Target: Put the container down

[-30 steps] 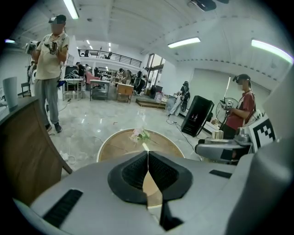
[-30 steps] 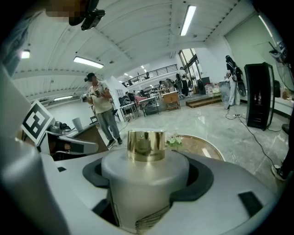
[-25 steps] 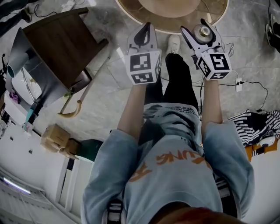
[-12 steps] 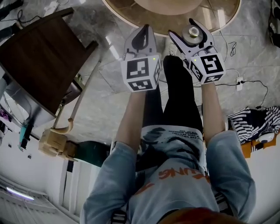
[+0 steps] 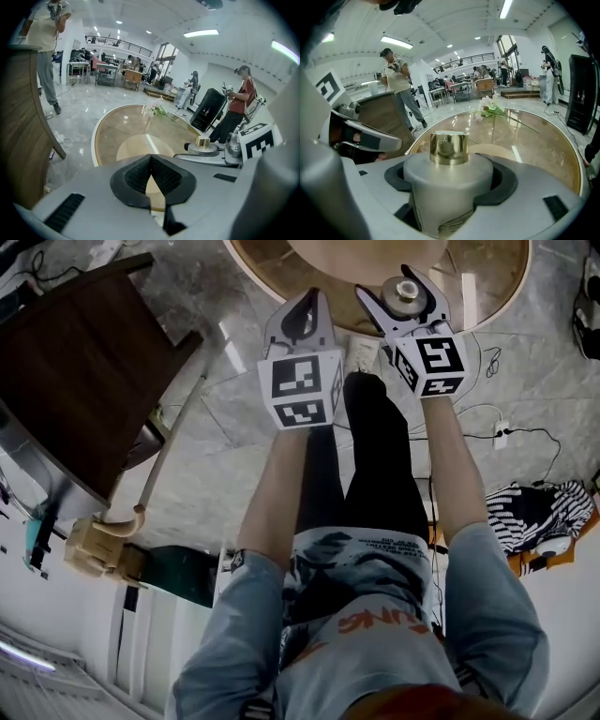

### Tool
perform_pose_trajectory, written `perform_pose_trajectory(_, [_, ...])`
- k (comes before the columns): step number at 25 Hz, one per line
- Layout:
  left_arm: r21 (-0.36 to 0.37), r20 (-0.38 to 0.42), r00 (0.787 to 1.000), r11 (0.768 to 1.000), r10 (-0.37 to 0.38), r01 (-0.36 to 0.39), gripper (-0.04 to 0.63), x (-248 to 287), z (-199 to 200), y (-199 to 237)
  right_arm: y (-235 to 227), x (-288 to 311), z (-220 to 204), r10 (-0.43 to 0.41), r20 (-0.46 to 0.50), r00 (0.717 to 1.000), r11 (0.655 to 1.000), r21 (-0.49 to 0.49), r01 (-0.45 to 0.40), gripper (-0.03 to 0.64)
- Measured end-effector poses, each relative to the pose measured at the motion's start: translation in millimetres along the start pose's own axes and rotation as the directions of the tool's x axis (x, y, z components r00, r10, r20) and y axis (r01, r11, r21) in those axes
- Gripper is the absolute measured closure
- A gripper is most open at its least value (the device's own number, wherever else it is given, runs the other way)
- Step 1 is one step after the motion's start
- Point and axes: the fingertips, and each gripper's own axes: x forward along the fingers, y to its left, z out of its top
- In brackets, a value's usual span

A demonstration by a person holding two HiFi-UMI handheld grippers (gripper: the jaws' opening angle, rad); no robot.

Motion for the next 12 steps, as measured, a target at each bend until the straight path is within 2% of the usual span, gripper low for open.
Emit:
perform_pose_trajectory(6, [-0.025, 0.017, 1.000, 1.000, -0.001, 0.002, 0.569, 24.0, 16.5, 11.4, -16.1, 40.8, 18.6, 0.005, 0.025, 1.000, 0.999, -0.034, -0.004, 0.258])
perform_pose_trajectory(12, [-0.038, 0.036, 0.999, 0.999, 0.039, -0.038, 0.571, 47.3, 30.5, 35.0, -18.3, 75.7, 25.2, 0.037, 0.012, 0.999, 0.994, -0.103, -0.035, 0.258])
